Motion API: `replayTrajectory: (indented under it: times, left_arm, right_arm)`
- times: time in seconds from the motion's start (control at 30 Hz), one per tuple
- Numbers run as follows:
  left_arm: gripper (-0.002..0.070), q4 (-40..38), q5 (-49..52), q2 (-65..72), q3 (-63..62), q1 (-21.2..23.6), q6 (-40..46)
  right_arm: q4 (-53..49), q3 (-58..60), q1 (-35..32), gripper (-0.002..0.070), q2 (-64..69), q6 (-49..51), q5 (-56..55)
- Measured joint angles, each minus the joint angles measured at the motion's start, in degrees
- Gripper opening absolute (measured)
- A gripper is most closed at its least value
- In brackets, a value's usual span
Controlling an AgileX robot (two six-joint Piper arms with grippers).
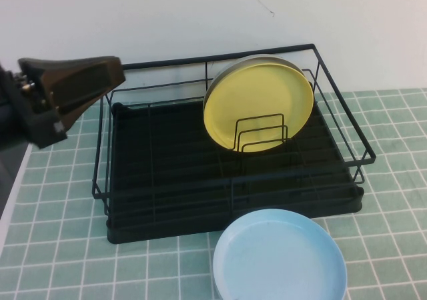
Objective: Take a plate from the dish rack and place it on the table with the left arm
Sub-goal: Grasp the plate from the shelf
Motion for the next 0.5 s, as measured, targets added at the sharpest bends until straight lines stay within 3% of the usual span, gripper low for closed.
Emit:
replayTrajectory:
  times: [0.3,0.5]
  left_arm:
    - [-0.0003,-0.74,7.60,12.39,-6.42,0.00,3.68]
    - [-0.0003,2.28,4.23,16.95,-13.59,-0.32,7.10]
  right_arm:
    - [0.00,0.00,0.00,-0.0001,0.00,0.00,0.00]
    - [0.00,0.00,0.00,-0.0001,0.00,0.00,0.00]
